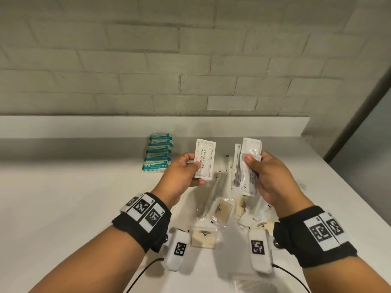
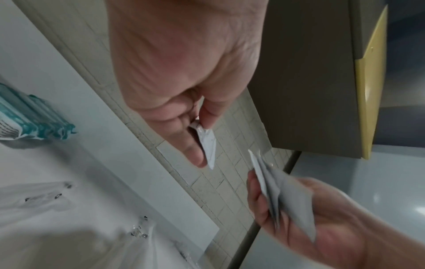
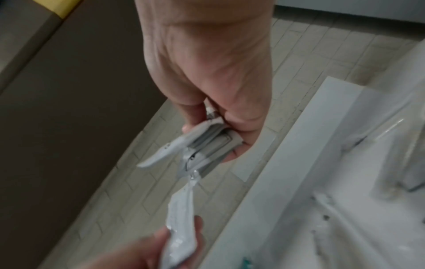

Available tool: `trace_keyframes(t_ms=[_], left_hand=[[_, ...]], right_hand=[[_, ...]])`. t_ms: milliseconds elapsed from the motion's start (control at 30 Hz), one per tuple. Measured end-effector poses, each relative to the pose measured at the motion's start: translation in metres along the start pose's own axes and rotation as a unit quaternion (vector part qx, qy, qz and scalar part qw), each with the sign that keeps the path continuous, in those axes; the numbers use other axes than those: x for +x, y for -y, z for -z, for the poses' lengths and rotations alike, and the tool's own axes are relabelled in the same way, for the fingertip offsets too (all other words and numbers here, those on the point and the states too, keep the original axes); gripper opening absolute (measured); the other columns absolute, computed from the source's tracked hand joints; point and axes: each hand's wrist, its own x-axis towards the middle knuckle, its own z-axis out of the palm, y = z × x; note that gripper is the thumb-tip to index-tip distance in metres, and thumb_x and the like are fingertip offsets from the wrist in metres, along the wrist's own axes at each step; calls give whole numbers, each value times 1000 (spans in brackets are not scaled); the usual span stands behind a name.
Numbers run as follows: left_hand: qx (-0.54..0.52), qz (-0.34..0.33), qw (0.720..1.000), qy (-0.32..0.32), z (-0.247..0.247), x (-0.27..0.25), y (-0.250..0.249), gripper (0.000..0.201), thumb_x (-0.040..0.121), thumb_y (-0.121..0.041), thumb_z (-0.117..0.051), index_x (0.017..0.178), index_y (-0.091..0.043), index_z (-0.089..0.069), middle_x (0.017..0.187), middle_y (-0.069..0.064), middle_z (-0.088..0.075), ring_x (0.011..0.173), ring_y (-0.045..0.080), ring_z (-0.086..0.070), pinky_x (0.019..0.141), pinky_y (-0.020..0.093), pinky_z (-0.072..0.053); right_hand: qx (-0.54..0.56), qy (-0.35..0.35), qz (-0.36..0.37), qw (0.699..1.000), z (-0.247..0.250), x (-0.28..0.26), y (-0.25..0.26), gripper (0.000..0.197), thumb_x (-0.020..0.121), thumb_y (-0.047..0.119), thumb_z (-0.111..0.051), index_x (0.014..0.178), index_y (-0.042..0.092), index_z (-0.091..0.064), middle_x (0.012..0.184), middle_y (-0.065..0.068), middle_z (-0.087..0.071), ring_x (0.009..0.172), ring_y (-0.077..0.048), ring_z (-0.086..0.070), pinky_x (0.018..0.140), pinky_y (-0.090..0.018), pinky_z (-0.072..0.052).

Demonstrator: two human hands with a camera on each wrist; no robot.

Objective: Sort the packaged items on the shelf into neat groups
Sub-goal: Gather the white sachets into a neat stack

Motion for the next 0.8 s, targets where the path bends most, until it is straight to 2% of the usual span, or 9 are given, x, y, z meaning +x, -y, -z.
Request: trace_keyframes(t_ms=[133,233,300,367,433,533,633,733,800], left_hand=[[203,-68,977,15,6,0,-3,14,90,-19,-60,92,-30,-67,91,-8,-70,76,10,-61,63,22,-48],[336,-97,932,95,6,1,-15,12,83,-21,-69,92,-29,-72,84,-11,-72,72,5,-62,67,21,-47],[260,-97,954,109,0,3,-22,14,85,-11,-65,89,-23,-70,81,1,-71,70,13,-61,64,27,-49],[117,-76,988,73,-4,6,-26,12,94,-18,-54,97,-16,-66,81,6,-66,68,17,-58,56,27,-47],[-33,-47,998,37,-5,7,-26,40,99,-42,-38,116,-12,-58,80,6,-62,62,13,-55,54,25,-44],[-86,-38,992,80,-7,3,-14,63,86,-61,-45,128,-14,-53,98,11,-66,82,20,-62,75,35,-47],[-103,0,986,130,-21,-10,0,50,86,-34,-63,131,-11,-54,110,13,-69,105,30,-64,96,46,-48],[-137,18,984,110,-22,-7,1,32,95,-15,-51,126,-8,-57,100,9,-72,95,25,-68,91,42,-51],[-151,15,984,97,-16,-5,-1,30,96,-11,-47,124,-6,-58,102,14,-70,95,29,-67,91,47,-50]], right_hand=[[-77,102,45,991,-7,-6,26,23,96,3,-50,117,5,-57,101,-15,-69,85,-27,-67,77,-39,-58],[-315,206,73,924,-18,-8,42,20,94,9,-57,107,23,-62,90,-5,-72,78,-28,-67,75,-45,-55],[-406,237,61,880,-27,-6,38,18,92,18,-61,104,31,-62,88,-3,-71,76,-27,-66,77,-51,-54],[-352,225,51,907,-33,-4,27,26,89,24,-62,115,27,-59,100,-8,-71,86,-35,-67,81,-54,-52],[-211,176,41,961,-36,-1,17,34,89,22,-62,122,19,-54,110,-10,-70,96,-31,-68,82,-45,-55],[-153,87,43,983,-45,-1,9,23,93,18,-61,114,16,-53,107,-11,-70,90,-25,-69,77,-46,-57],[-226,50,38,972,-61,-6,4,24,92,29,-60,111,15,-54,99,-6,-71,86,-23,-71,80,-47,-58],[-185,69,3,980,-67,-10,6,20,99,29,-48,112,15,-55,103,-9,-70,93,-26,-70,86,-49,-56],[-153,138,-28,978,-61,-13,8,22,100,17,-46,121,19,-53,107,-8,-69,98,-26,-68,85,-48,-56]])
